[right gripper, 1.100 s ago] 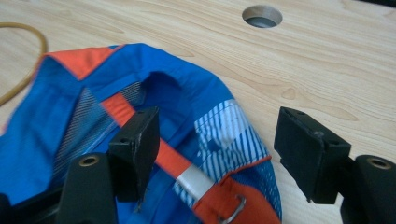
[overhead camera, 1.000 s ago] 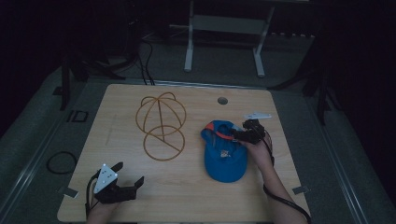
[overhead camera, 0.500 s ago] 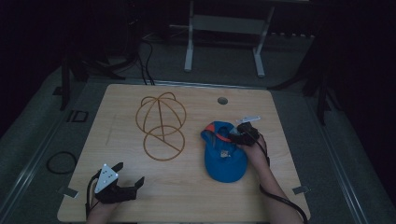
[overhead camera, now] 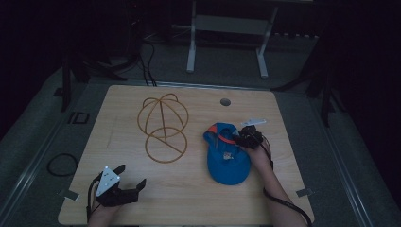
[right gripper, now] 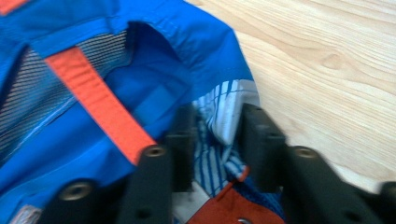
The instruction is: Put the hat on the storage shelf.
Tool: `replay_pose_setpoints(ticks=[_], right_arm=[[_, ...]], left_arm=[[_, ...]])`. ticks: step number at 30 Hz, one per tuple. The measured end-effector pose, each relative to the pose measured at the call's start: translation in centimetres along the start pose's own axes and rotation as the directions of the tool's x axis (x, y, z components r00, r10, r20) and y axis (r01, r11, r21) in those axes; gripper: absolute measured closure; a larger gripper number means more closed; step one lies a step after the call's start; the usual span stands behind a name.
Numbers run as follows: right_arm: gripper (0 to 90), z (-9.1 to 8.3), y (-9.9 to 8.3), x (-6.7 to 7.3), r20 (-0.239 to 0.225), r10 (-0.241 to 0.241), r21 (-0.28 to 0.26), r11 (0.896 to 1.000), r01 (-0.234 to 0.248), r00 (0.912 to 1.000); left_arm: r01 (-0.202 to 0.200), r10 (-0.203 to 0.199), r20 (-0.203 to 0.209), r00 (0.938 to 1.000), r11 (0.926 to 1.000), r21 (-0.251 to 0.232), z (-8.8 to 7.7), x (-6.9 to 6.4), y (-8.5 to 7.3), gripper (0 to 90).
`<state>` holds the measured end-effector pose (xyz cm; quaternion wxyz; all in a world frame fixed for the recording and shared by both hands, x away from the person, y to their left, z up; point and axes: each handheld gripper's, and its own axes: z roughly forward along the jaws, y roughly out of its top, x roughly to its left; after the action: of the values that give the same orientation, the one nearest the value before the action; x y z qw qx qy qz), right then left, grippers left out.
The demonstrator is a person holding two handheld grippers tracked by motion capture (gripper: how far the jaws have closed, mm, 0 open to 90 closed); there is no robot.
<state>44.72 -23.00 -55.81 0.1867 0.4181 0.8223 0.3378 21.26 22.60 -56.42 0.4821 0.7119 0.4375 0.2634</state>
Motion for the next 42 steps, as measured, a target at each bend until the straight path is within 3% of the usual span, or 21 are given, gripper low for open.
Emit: replay_pose_setpoints(ticks=[1, 2, 6, 12, 18, 26, 28, 32, 35, 41, 42], right_arm=[[71.9, 0.0, 0.0, 0.0, 0.000, 0.000, 0.000, 1.000, 0.000, 1.0000], [81.5, 0.0, 0.1, 0.4, -0.016, -0.016, 0.007, 1.000, 0.016, 0.9997], [84.3, 0.0, 0.0, 0.3, -0.022, 0.020, -0.002, 1.000, -0.021, 0.9996], [87.3, -1.2, 0.2, 0.6, 0.014, 0.006, -0.047, 0.999, -0.006, 0.9999], [87.9, -4.3, 0.8, 0.6, 0.012, 0.000, -0.119, 0.993, 0.001, 0.9999], [88.2, -6.8, 1.9, 1.2, 0.000, -0.012, -0.149, 0.989, 0.012, 0.9999], [88.2, -7.5, 2.2, 1.4, 0.012, -0.021, -0.168, 0.986, 0.023, 0.9997], [88.2, -9.0, 2.6, 1.6, -0.020, -0.013, -0.211, 0.978, 0.009, 0.9997], [88.3, -10.3, 3.0, 1.8, -0.014, -0.024, -0.230, 0.973, 0.020, 0.9996], [88.4, -14.6, 3.9, 1.8, -0.047, -0.016, -0.324, 0.946, 0.000, 0.9987], [88.4, -14.6, 3.9, 1.8, -0.047, -0.016, -0.324, 0.946, 0.000, 0.9987]], left_arm=[[0.000, 0.000, 0.000, 1.0000, 1.0000, 0.000, 0.0, 0.0, 0.0, 5.4], [0.010, -0.010, -0.012, 0.9999, 0.9998, 0.020, 0.1, 0.1, 0.0, 5.4], [0.008, -0.008, -0.011, 0.9999, 0.9989, 0.047, 0.3, 0.1, -0.1, 5.4], [0.003, -0.003, -0.007, 1.0000, 0.9988, 0.048, 0.3, 0.0, 0.0, 5.6], [0.024, -0.023, -0.017, 0.9996, 0.9989, 0.042, 0.2, 0.2, 0.0, 5.6], [0.022, -0.021, -0.015, 0.9997, 0.9986, 0.049, 0.3, 0.1, -0.1, 5.6], [0.021, -0.020, -0.018, 0.9996, 0.9987, 0.047, 0.3, 0.1, 0.0, 5.6], [0.017, -0.016, -0.032, 0.9994, 0.9988, 0.047, 0.3, 0.2, -0.1, 5.6], [0.028, -0.027, -0.027, 0.9993, 0.9986, 0.045, 0.2, 0.3, 0.0, 5.6], [0.028, -0.027, -0.012, 0.9996, 0.9988, 0.040, 0.1, 0.2, 0.7, 5.6], [0.030, -0.030, -0.002, 0.9995, 0.9988, 0.038, 0.0, 0.1, 0.9, 5.6]])
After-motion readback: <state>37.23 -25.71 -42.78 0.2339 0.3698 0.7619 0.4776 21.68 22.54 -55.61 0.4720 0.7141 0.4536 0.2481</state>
